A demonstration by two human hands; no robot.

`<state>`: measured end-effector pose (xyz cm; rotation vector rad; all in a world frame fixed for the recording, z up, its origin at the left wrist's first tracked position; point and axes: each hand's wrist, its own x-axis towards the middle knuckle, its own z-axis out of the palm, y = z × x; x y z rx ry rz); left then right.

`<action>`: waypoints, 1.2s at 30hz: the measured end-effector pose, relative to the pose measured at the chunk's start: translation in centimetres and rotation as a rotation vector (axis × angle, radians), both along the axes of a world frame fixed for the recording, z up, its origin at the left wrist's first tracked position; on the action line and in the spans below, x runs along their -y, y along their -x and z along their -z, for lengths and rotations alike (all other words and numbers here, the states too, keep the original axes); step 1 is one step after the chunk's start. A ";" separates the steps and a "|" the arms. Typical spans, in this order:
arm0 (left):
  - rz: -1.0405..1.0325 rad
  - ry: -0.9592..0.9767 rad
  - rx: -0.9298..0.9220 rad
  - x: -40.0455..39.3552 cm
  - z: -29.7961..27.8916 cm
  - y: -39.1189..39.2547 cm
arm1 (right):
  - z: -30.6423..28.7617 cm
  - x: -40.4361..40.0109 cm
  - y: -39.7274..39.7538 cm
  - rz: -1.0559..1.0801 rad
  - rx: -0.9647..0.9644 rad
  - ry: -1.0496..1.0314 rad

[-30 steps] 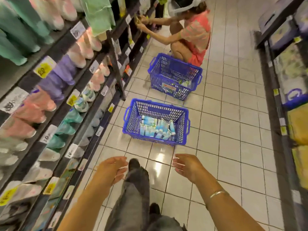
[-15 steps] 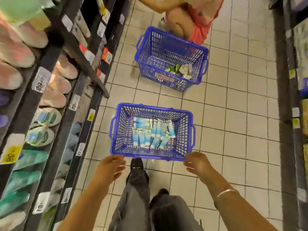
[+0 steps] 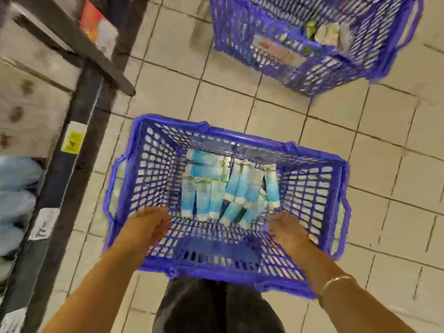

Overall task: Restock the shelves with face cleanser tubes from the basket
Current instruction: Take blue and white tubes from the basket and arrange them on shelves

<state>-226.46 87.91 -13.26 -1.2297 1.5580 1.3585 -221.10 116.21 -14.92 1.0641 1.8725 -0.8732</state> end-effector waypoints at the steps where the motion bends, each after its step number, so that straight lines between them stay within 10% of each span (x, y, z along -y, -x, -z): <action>1: 0.006 0.008 0.012 -0.3 2.7 0.0 | 1.8 -0.4 0.5 -0.063 0.005 -0.006; 17: 0.780 0.398 0.115 -5.9 21.4 0.5 | 21.0 -5.3 5.0 -0.115 -0.111 -0.214; 28: 0.095 -0.108 0.246 -3.2 18.5 -0.5 | 17.2 -3.9 3.2 0.064 -0.124 -0.055; 36: -0.012 -0.290 0.187 -1.8 6.0 -2.0 | 5.2 -0.3 2.4 0.098 -0.099 0.035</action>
